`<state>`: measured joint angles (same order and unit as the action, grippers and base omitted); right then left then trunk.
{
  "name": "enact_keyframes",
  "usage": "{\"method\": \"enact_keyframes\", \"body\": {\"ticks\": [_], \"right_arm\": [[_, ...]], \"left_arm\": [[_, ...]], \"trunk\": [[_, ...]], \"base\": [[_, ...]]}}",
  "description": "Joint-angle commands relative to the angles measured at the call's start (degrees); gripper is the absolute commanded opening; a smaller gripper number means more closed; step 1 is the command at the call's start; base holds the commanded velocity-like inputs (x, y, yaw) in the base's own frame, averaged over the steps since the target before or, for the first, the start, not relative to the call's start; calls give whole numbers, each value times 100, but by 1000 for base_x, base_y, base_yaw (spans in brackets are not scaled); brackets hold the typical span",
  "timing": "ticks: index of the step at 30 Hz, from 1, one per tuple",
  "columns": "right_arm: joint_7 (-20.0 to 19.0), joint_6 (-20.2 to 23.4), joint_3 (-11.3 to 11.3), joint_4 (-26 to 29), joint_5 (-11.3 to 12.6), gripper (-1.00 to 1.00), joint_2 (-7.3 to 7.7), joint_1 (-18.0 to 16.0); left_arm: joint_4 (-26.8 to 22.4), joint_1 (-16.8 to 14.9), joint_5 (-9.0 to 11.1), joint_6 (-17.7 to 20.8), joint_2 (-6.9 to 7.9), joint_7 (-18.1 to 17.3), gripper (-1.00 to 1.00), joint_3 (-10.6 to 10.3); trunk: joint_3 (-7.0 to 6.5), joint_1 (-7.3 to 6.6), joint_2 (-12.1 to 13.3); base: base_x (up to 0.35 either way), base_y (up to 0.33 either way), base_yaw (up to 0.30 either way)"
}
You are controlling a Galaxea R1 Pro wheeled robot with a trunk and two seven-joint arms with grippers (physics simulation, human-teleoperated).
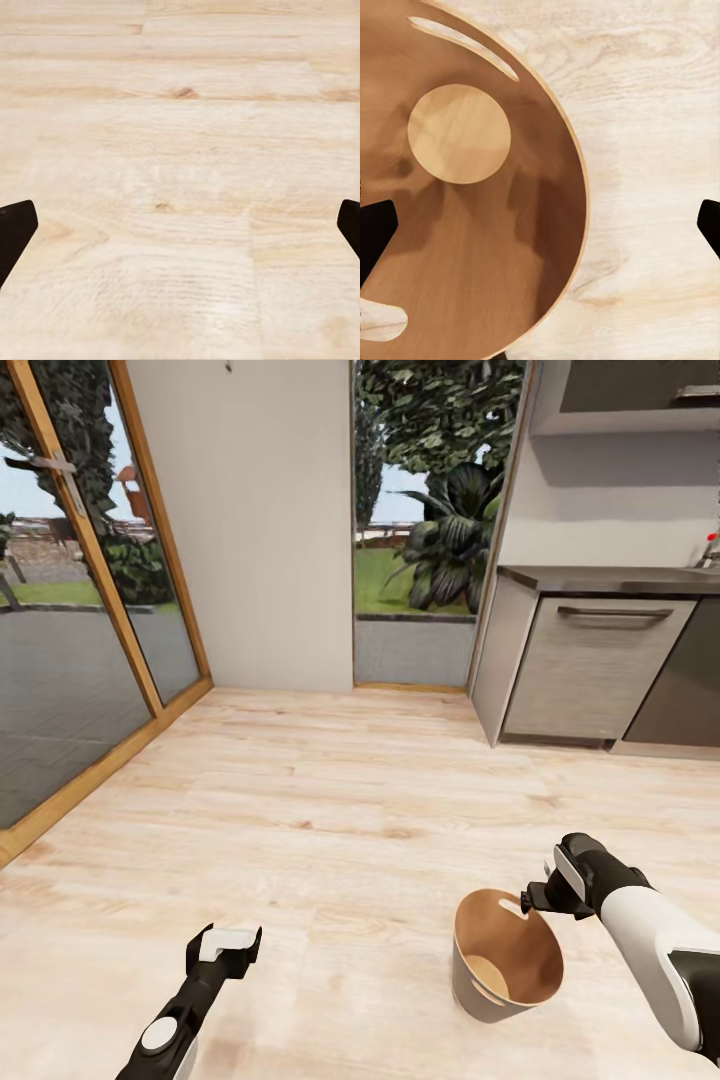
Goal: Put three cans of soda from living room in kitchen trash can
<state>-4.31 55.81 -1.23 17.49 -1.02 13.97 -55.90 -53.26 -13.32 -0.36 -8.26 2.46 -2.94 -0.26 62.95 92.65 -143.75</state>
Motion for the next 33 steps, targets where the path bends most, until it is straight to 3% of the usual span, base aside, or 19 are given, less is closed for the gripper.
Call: {"method": "enact_keyframes", "body": {"ticks": [1,7,17,33], "right_arm": [[0,0,0,0,1,100,0,0],[0,0,0,0,3,100,0,0],[0,0,0,0,0,100,1,0],[0,0,0,0,1,100,9,0]], "left_arm": [[0,1,-2,0,0,1,100,0],[0,1,-7,0,0,2,100,0],[9,-4,-17,16,0,-5,100,17],[9,-4,-17,34,0,-4,100,18]], "trunk": [[-9,0,0],[-60,0,0],[82,26,-13],[420,67,-35]], "base": [[0,0,0],[0,0,0],[0,0,0],[0,0,0]]}}
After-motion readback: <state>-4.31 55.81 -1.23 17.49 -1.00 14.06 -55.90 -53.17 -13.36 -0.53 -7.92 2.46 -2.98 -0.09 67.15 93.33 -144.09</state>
